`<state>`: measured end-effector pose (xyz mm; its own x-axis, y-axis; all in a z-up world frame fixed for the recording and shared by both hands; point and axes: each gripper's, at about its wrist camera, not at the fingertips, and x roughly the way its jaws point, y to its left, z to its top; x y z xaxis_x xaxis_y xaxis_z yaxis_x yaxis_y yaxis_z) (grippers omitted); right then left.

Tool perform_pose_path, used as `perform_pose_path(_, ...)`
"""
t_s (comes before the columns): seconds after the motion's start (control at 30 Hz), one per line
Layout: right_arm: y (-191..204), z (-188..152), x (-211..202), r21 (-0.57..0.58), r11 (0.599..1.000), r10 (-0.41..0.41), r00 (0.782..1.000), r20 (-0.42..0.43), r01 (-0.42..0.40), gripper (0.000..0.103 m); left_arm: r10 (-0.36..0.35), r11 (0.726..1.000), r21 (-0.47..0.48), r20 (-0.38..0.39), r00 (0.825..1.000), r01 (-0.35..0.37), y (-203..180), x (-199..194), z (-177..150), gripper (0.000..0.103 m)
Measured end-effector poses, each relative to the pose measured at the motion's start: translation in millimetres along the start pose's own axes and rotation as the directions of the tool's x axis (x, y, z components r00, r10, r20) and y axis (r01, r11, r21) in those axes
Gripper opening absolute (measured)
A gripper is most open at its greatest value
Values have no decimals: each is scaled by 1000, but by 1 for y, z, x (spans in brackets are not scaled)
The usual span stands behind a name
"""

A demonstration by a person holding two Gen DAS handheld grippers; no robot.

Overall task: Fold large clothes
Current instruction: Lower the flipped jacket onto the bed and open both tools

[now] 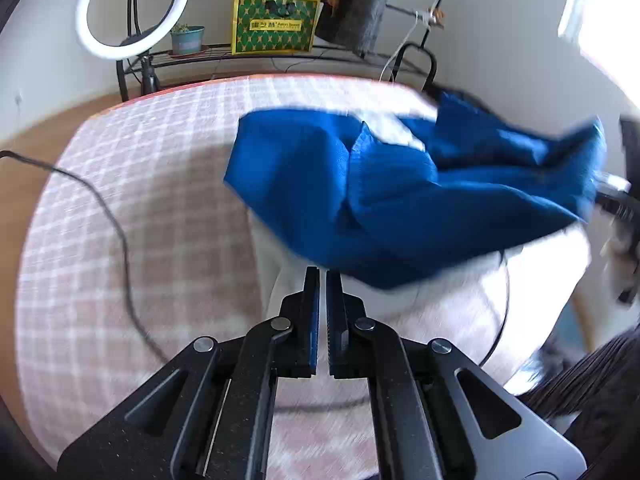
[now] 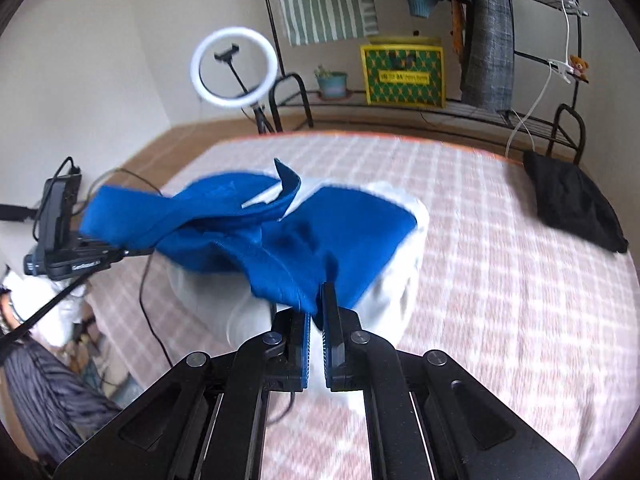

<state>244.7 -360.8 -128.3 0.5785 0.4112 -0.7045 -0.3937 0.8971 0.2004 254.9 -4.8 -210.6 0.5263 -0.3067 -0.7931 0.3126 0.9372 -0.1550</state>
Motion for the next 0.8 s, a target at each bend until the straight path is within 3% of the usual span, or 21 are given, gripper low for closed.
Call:
perform_pose_path(0.1, 8, -10, -16, -34, 999, -33, 999, -17, 33, 7, 12, 1000, -3, 17, 1000, -12, 1, -22, -17, 0)
perform_pose_path(0.23, 13, -25, -63, -47, 999, -15, 998, 58, 18, 7, -17, 997, -79, 101, 995, 26, 9, -72, -27, 0)
perform_pose_path(0.37, 9, -35, -119, -1, 1000, 25, 986, 163, -25, 7, -41, 994, -89, 200, 979, 60, 6, -132, -25, 0)
perform_pose_path(0.57, 8, -38, -206, 40, 999, 20, 939, 342, -36, 7, -90, 988, -89, 326, 941, 126, -9, -233, -6, 1)
perform_pose_path(0.63, 9, -35, -232, 43, 999, 12, 918, 395, -32, 8, -85, 992, -59, 366, 927, 114, -18, -266, 0, 1)
perform_pose_path(0.7, 11, -33, -254, 35, 999, 11, 898, 439, -30, 12, -92, 992, -39, 401, 911, 118, -27, -299, 7, 6)
perform_pose_path(0.8, 17, -27, -283, 21, 1000, -17, 863, 505, 7, 28, -118, 990, -20, 448, 886, 142, -41, -346, 19, 19)
